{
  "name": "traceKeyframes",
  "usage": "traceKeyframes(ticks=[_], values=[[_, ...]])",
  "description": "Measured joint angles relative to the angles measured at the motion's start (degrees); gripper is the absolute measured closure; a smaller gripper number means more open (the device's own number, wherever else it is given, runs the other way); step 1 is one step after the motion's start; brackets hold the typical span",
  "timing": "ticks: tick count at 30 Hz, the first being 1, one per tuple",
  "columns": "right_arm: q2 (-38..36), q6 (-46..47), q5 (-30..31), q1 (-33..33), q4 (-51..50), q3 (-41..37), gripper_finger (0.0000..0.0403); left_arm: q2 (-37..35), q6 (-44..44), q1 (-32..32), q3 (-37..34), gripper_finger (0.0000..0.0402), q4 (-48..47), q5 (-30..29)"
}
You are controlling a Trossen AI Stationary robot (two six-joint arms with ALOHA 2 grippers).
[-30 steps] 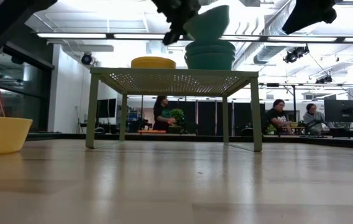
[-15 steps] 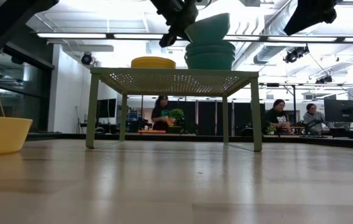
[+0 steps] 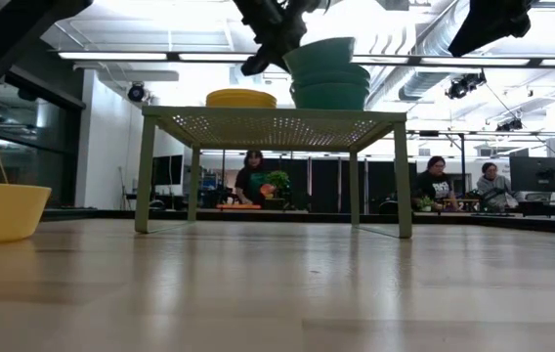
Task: Pick & Place Mini bowls
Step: Stack the blue bowl on top of the blue bowls on the shelf
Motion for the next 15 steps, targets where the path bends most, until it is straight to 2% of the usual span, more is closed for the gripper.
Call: traceKeyframes(ticks=[15], values=[[0.00,0.35,0.12,0.02,0.02,-0.02,0.0290,1.98,0.21,-0.82,-0.15,0.0395,-1.36,-0.42]])
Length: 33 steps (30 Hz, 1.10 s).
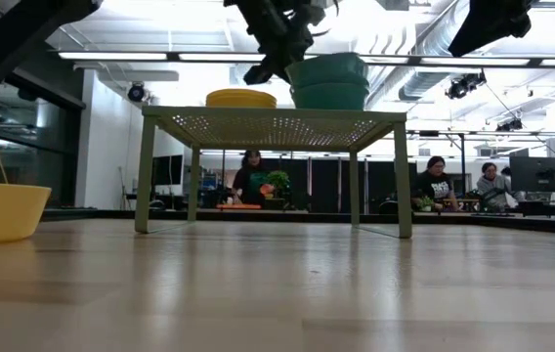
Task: Pick & Place Mini bowls
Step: Stack the blue bowl on top of the blue bowls on the shelf
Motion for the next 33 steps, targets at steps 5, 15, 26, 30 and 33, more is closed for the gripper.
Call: traceKeyframes(ticks=[5,15,26,30,33], values=[[0.00,0.44,-0.17,-0.02,-0.03,0.00,0.0290,1.12,-0.20,-0.78,0.35,0.0395,1.73,0.34],[0.00,1.08,-0.20,0.00,-2.44,0.00,0.0290,1.47,0.64,-0.80,0.11,0.0373,0.83,1.93],[-0.02,1.18,-0.26,0.00,-3.17,0.00,0.0290,1.47,2.87,-0.69,0.13,0.0318,1.53,2.96],[-0.07,1.20,-1.49,0.00,-3.34,0.00,0.0290,1.47,3.02,-0.65,0.13,0.0318,2.66,4.03],[-0.07,1.90,-2.20,-0.02,-3.45,0.00,0.0290,1.47,3.58,-0.64,0.13,0.0317,2.81,4.07]])
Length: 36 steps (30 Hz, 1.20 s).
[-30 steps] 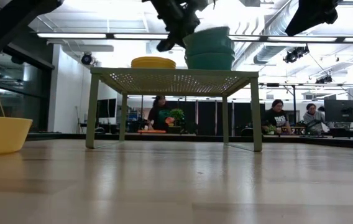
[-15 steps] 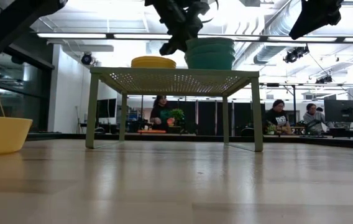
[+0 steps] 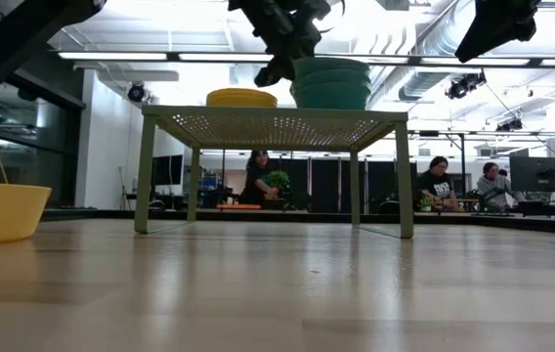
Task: Pick & Place Mini bowls
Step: Stack the blue bowl on top of the blue bowls on the shelf
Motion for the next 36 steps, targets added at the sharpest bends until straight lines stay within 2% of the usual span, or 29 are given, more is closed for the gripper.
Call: traceKeyframes(ticks=[9,16,19,28,32,36], values=[[0.00,0.21,-0.61,0.02,0.00,0.00,0.0290,0.00,4.22,0.00,0.00,0.0316,0.00,0.31],[0.00,0.60,-1.05,0.02,0.00,0.00,0.0290,-0.02,7.90,0.00,0.00,0.0311,3.89,3.46],[0.00,0.60,-1.52,0.01,0.00,0.00,0.0290,-0.02,8.94,0.00,0.00,0.0288,5.12,4.17],[0.00,0.62,-2.28,0.02,0.00,0.00,0.0290,-0.04,9.98,-0.04,0.00,0.0180,5.65,3.45],[0.00,0.62,-2.30,0.01,0.00,0.00,0.0290,-0.07,9.98,0.00,0.00,0.0157,6.00,2.57],[0.00,0.62,-2.30,0.02,0.00,0.00,0.0290,-0.07,10.07,0.00,0.00,0.0151,5.99,-0.42]])
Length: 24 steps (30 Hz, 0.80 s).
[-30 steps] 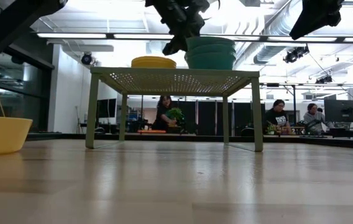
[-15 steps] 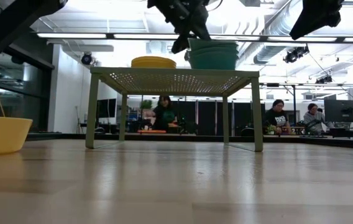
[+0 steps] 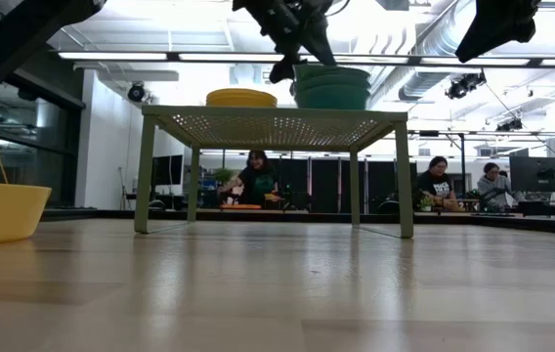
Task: Pick & Place Mini bowls
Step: Stack the blue bowl on top of the blue bowls on the shelf
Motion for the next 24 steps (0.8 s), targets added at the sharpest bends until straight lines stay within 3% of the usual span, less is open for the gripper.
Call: traceKeyframes(ticks=[13,24], values=[[0.07,0.16,0.15,-0.01,0.02,0.00,0.0290,0.00,-1.69,0.02,0.00,0.0151,0.04,5.70],[0.07,2.39,-0.14,-0.02,0.02,0.00,0.0290,0.00,-8.83,0.73,0.00,0.0151,-0.02,3.66]])
